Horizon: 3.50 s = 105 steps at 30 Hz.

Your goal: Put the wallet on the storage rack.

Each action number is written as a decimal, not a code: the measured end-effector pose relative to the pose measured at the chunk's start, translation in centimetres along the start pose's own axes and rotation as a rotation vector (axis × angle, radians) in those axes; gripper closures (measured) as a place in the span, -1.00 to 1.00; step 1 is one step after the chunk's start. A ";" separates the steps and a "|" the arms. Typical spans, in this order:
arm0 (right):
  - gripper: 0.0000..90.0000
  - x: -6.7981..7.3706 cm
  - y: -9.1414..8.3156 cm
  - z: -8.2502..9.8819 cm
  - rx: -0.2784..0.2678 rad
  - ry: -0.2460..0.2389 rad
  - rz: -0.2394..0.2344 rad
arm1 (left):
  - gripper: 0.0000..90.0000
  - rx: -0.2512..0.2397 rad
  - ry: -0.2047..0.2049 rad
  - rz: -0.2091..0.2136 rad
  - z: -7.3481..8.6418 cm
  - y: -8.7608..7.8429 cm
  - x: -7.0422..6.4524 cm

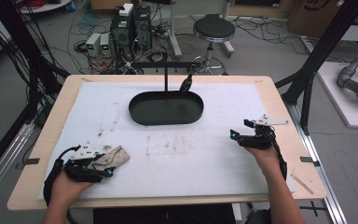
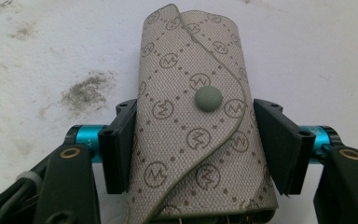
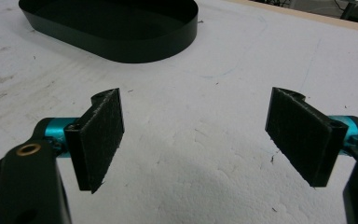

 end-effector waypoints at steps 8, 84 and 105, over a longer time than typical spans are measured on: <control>-0.56 0.4 -0.5 0.2 0.035 0.002 -0.016 | -0.19 -0.035 0.023 0.047 -1.8 0.6 -0.3; -0.56 1.5 -1.3 2.8 0.051 -0.003 -0.046 | -0.32 0.145 0.098 -0.025 -21.3 20.4 3.6; -0.56 1.2 -1.2 2.8 0.043 0.006 -0.035 | -0.58 -0.042 0.075 0.014 -19.5 10.5 1.8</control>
Point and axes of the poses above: each handheld gripper's, and its own axes: y roughly forward along the jaws, z roughly out of its underside, x roughly to its left, the point moved 2 cm from there along y, roughly forward along the jaws, and after that the axes turned 9 degrees about -y, right-handed, at the moved point
